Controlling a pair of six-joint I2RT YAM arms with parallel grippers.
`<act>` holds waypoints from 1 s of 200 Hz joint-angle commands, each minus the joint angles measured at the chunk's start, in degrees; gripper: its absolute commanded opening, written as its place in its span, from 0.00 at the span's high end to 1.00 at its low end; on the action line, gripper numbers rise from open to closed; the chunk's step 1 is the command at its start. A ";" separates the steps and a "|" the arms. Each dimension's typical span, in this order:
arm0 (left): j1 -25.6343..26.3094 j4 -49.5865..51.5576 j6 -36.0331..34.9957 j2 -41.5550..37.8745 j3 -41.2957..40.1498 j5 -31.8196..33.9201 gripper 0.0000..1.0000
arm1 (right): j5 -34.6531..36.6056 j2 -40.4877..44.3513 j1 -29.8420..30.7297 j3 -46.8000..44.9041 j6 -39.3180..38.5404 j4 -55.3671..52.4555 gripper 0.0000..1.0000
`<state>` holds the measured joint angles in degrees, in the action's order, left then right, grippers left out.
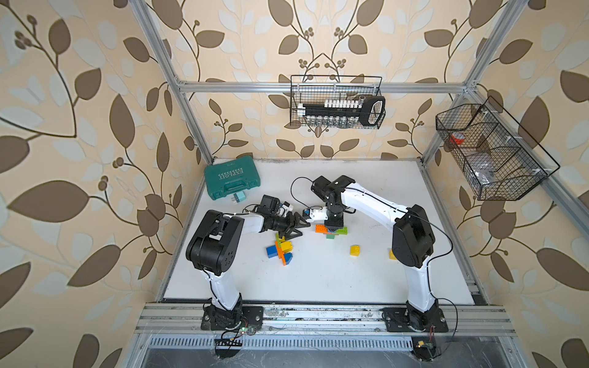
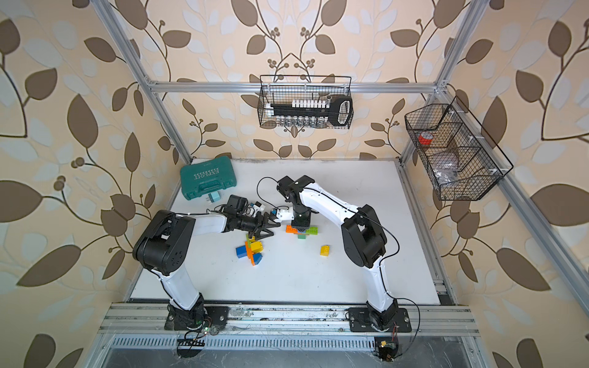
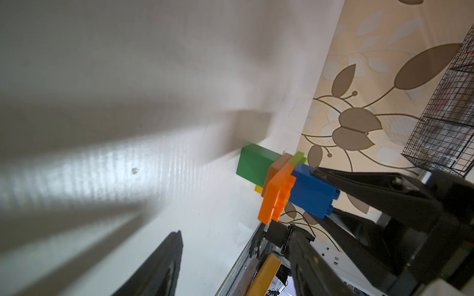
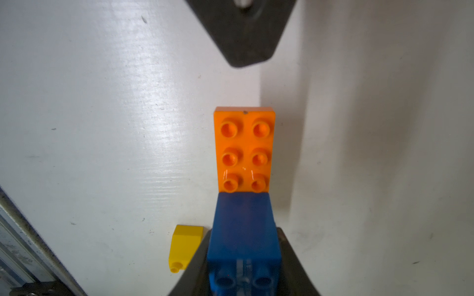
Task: Assemble a fork with lego
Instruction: Assemble the lego brick with the lego brick.
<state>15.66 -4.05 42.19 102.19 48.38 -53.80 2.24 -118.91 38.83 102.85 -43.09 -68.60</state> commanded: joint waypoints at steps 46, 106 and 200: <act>-0.42 0.44 -1.63 -2.57 0.23 -0.98 0.31 | -4.39 -0.88 0.37 1.10 -0.25 0.39 0.47; -0.81 2.69 -3.26 -4.49 0.74 0.62 0.25 | -3.28 6.99 -1.41 -3.27 3.78 2.89 0.41; -0.81 6.07 -5.00 -7.08 2.16 2.10 0.25 | -6.26 31.97 -11.97 -23.35 20.94 21.16 0.01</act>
<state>15.64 0.45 39.11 98.08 48.77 -52.71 -2.39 -92.95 28.34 85.03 -30.22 -55.48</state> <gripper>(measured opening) 0.750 0.865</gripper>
